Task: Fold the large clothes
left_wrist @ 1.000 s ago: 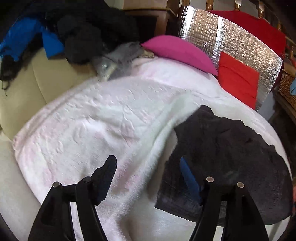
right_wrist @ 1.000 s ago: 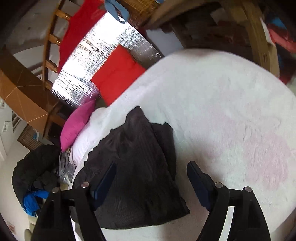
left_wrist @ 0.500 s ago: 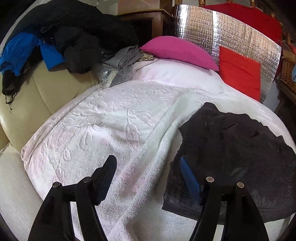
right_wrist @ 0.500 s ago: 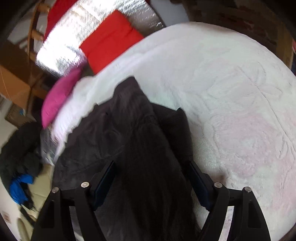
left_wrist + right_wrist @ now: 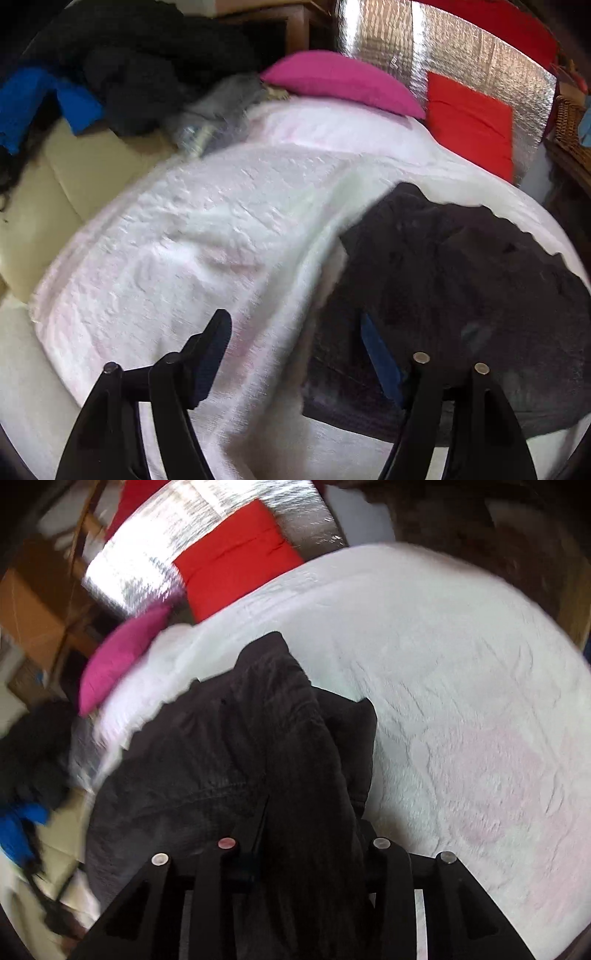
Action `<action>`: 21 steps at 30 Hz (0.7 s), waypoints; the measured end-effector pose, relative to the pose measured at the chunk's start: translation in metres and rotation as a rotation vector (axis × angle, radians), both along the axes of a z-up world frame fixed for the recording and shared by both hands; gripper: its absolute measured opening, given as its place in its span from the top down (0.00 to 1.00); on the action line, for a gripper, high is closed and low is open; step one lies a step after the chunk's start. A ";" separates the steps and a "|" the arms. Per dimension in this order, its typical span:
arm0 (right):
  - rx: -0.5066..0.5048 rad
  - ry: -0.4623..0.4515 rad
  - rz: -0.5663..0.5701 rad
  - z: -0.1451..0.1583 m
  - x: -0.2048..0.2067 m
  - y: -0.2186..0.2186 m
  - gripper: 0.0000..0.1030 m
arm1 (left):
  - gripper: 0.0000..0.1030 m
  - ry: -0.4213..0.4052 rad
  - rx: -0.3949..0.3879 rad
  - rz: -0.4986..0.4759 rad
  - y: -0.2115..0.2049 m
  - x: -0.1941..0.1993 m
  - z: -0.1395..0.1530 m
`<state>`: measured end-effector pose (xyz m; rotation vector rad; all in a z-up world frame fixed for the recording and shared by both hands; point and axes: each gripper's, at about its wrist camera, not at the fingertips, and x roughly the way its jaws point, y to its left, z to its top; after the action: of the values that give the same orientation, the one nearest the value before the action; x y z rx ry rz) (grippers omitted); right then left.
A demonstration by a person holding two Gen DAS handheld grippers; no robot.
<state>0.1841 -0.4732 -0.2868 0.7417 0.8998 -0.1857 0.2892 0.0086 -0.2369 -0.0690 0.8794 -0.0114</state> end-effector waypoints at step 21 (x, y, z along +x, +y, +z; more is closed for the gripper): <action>0.382 -0.080 0.035 -0.037 -0.016 -0.081 0.25 | 0.14 0.377 -0.552 -0.330 0.019 0.105 -0.044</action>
<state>0.1682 -0.5545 -0.3241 1.0789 0.8807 0.0498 0.3939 0.0277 -0.2812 -0.4524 1.2369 -0.5660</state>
